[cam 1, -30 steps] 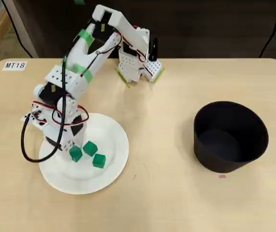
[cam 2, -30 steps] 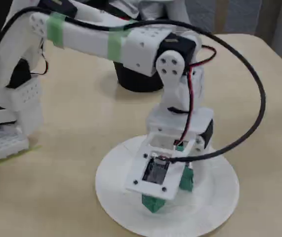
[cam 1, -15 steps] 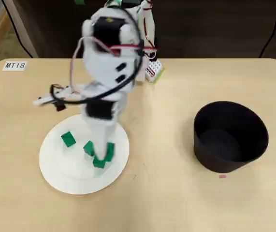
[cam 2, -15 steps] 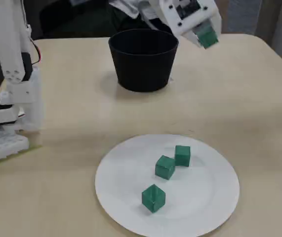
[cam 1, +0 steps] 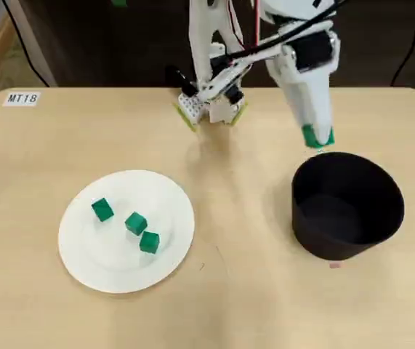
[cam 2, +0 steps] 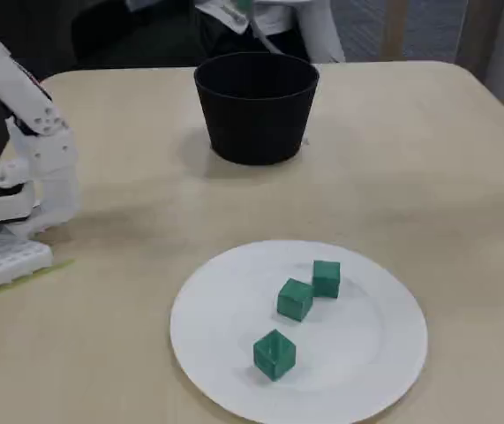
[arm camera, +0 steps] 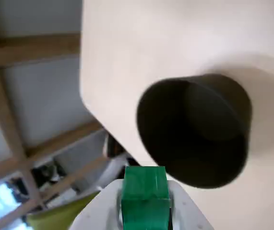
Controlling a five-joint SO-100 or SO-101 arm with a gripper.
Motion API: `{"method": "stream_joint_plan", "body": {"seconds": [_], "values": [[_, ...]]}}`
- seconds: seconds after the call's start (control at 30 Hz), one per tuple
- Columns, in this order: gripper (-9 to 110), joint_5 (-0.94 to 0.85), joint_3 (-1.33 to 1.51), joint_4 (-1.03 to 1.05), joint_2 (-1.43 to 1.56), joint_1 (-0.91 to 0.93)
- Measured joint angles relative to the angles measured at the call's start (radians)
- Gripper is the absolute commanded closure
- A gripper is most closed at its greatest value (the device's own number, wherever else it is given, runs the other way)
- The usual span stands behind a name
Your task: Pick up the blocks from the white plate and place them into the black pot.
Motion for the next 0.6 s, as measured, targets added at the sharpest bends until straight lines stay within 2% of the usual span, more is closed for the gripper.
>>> {"method": "stream_joint_plan", "body": {"seconds": [0.2,0.6], "values": [[104,-0.017,0.021,-0.038,-0.118,-0.114],[104,-0.066,-0.009,-0.12,-0.282,-0.124]]}}
